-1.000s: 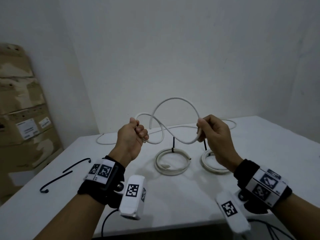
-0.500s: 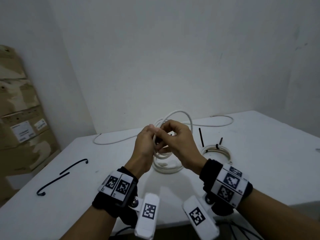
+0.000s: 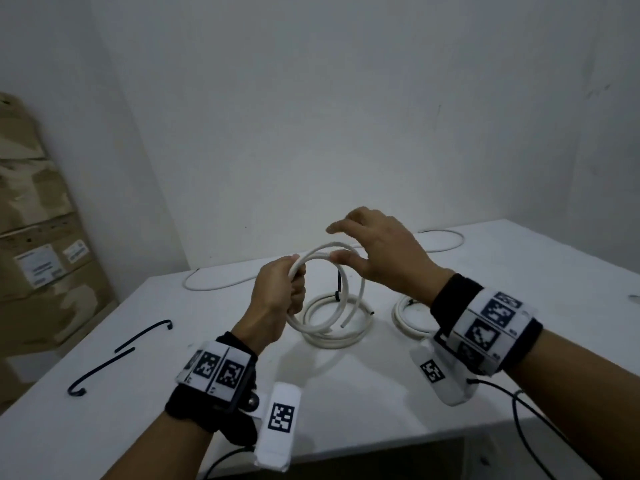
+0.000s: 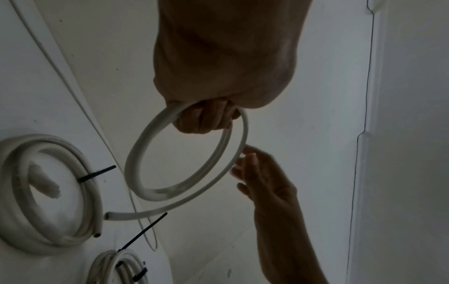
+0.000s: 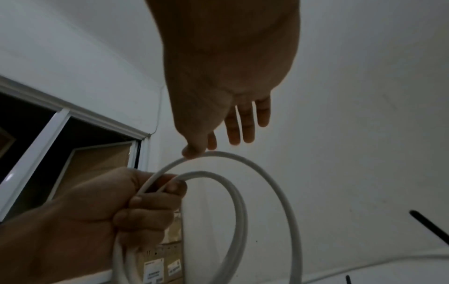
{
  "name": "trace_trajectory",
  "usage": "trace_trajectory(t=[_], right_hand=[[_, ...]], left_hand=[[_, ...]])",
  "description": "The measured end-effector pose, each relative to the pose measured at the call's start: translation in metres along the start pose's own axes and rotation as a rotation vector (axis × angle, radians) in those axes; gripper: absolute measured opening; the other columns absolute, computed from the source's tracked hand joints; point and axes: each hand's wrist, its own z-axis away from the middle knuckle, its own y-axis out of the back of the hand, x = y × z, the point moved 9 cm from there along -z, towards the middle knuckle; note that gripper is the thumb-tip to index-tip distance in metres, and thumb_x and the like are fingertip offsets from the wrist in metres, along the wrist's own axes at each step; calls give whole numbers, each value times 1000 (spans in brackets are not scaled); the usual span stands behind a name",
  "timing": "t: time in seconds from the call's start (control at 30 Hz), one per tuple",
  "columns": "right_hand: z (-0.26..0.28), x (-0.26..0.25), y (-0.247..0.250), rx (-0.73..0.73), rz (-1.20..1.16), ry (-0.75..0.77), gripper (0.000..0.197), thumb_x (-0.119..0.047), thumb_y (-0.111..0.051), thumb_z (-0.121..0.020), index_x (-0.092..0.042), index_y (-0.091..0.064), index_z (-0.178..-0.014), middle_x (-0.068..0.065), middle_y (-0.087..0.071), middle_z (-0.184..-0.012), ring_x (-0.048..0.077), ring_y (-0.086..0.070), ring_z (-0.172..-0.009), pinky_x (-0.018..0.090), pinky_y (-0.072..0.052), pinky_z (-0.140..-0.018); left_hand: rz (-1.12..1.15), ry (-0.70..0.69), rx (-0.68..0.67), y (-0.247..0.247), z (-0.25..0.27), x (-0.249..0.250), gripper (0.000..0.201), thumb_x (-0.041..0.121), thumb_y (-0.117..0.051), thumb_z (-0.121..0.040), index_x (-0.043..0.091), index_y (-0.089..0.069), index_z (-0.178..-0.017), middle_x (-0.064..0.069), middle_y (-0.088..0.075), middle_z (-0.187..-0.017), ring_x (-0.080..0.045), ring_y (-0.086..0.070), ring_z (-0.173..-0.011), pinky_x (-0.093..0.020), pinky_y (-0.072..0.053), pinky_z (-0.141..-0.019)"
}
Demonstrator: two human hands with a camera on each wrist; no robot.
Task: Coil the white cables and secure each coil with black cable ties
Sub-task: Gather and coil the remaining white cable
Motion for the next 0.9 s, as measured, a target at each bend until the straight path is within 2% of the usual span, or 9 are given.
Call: trace_trajectory(t=[0.03, 0.17, 0.37, 0.53, 0.63, 0.7, 0.73, 0.8, 0.9], right_hand=[[-1, 3, -5, -57, 2, -11, 42, -53, -48, -90, -24, -59, -119, 1, -60, -110, 20, -57, -94, 29, -42, -78], [-2, 1, -6, -19, -36, 22, 28, -39, -50, -94, -15, -61, -101, 3, -61, -86, 23, -57, -75, 29, -38, -62], [-4, 13, -8, 24, -135, -75, 25, -33, -58, -91, -11, -69, -89, 6, -68, -74, 22, -60, -71, 32, -45, -65], [0, 21, -5, 94, -193, -178, 27, -30, -60, -91, -6, -69, -82, 1, -56, -59, 20, -51, -58, 27, -37, -59], [6, 24, -8, 98, -268, -263, 24, -29, -58, -92, -7, -66, -84, -1, -54, -58, 15, -46, -50, 27, -40, -57], [10, 26, -17, 43, -343, -311, 23, -30, -56, -93, -9, -63, -87, 5, -59, -61, 12, -47, -44, 30, -47, -53], [12, 27, -21, 15, -407, -335, 22, -30, -55, -94, -10, -62, -88, 8, -61, -64, 15, -50, -43, 29, -48, -48], [18, 29, -29, -15, -550, -376, 20, -28, -56, -93, -10, -62, -88, 13, -64, -70, 19, -53, -41, 24, -45, -38], [21, 30, -37, -13, -645, -400, 16, -24, -55, -94, -11, -65, -88, 17, -66, -75, 17, -53, -41, 23, -45, -36]], left_hand=[[6, 4, -20, -1, 0, 1, 34, 12, -36, -93, 15, -41, -60, 4, -26, -45, -9, -18, -39, -19, -16, -38], [69, 39, -91, -5, -1, 1, 32, 14, -38, -94, 12, -43, -63, 3, -25, -46, -9, -18, -37, -19, -16, -38], [120, 76, -141, -6, 1, -7, 35, 17, -35, -98, 6, -48, -67, -4, -33, -41, -15, -27, -34, -21, -25, -36], [185, 92, -160, -10, 3, -6, 35, 17, -34, -97, 7, -47, -67, -5, -35, -41, -16, -30, -34, -22, -31, -36], [251, 117, -161, -11, 2, -7, 35, 18, -33, -97, 9, -45, -66, 0, -30, -41, -13, -26, -32, -20, -25, -36], [304, 141, -159, -10, 0, -9, 37, 20, -32, -98, 10, -44, -65, 3, -27, -40, -10, -23, -31, -20, -21, -36], [321, 148, -156, -9, 0, -10, 37, 20, -32, -99, 10, -44, -65, 3, -27, -40, -9, -22, -30, -19, -19, -37], [332, 152, -151, -8, -1, -12, 37, 20, -32, -99, 10, -44, -65, 4, -26, -39, -8, -20, -29, -19, -17, -37], [331, 154, -143, -7, -3, -15, 35, 18, -32, -97, 11, -43, -64, 5, -25, -38, -8, -19, -28, -19, -15, -37]])
